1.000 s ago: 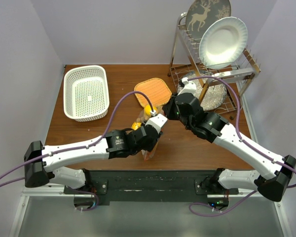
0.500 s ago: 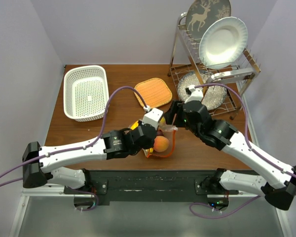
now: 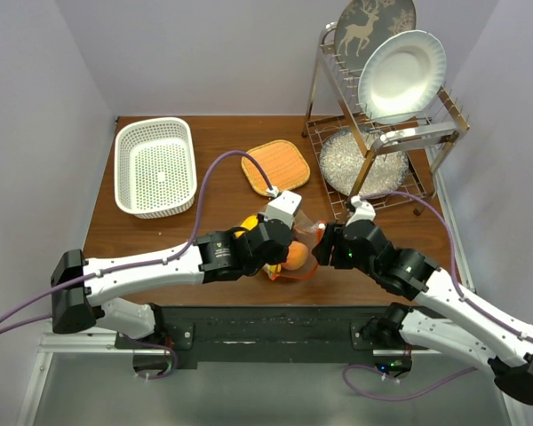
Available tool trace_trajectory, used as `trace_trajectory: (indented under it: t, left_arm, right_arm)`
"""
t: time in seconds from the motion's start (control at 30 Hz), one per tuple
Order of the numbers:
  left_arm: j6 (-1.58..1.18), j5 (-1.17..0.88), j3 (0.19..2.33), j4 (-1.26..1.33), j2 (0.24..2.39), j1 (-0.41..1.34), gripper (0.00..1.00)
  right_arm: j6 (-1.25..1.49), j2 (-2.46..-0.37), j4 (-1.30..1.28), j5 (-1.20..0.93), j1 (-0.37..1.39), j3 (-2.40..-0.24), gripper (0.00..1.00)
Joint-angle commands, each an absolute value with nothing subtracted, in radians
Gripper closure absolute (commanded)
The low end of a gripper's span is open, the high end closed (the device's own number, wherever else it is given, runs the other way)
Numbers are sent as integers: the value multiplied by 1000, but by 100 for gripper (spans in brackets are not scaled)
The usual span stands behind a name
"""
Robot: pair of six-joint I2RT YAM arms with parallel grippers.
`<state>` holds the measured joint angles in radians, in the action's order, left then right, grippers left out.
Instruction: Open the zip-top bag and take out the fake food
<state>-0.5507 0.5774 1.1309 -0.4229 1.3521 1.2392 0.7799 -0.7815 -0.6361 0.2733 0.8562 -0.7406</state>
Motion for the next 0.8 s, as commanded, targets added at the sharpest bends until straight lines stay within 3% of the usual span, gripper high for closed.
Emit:
trace_trajectory:
  t: [0.0, 0.33, 0.37, 0.43, 0.63, 0.77]
  left_arm:
    - [-574, 577, 1186, -368, 1364, 1236, 100]
    - [-574, 565, 1218, -399, 1361, 1236, 100]
    - [-574, 563, 1223, -411, 1359, 1236, 100]
    - [-571, 566, 1238, -426, 1341, 1236, 100]
    - [-589, 500, 1249, -502, 1267, 1189, 100]
    - [-626, 456, 1204, -540, 1192, 1151, 100]
  right_arm:
    - [842, -758, -551, 241, 854, -652, 42]
    - [882, -848, -328, 284, 854, -563, 63]
    - [874, -860, -331, 299, 854, -577, 80]
    - [853, -876, -395, 355, 854, -662, 98]
    - [687, -934, -584, 451, 854, -1001, 100]
    - [609, -1052, -624, 393, 854, -1179, 100]
